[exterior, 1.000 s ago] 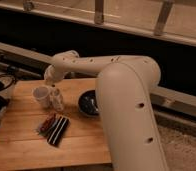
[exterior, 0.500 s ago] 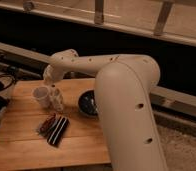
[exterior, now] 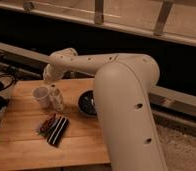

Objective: Knock the bottle over

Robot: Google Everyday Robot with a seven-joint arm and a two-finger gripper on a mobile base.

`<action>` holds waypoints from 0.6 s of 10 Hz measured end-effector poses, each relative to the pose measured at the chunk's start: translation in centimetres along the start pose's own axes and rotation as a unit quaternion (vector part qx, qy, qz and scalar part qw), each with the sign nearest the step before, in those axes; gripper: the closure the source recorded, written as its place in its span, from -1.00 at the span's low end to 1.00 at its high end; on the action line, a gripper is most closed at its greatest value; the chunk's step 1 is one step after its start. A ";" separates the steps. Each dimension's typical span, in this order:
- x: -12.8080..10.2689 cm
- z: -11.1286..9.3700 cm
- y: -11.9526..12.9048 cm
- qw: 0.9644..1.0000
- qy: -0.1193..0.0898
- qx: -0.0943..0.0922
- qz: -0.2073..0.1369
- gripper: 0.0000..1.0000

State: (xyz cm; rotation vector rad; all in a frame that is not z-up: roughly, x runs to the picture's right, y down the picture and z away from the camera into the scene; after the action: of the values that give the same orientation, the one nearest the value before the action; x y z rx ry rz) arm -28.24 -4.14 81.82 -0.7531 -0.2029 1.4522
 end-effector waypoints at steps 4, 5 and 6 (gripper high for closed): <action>1.8 -2.6 -2.8 0.998 0.015 0.047 0.035 0.99; 3.1 -3.7 -3.7 0.997 0.021 0.060 0.050 0.99; 4.1 -4.2 -3.9 0.996 0.026 0.067 0.059 0.99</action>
State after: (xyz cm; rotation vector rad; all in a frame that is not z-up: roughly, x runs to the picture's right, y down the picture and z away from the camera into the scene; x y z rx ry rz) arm -22.08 -1.49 79.61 -0.7012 -0.0207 1.5399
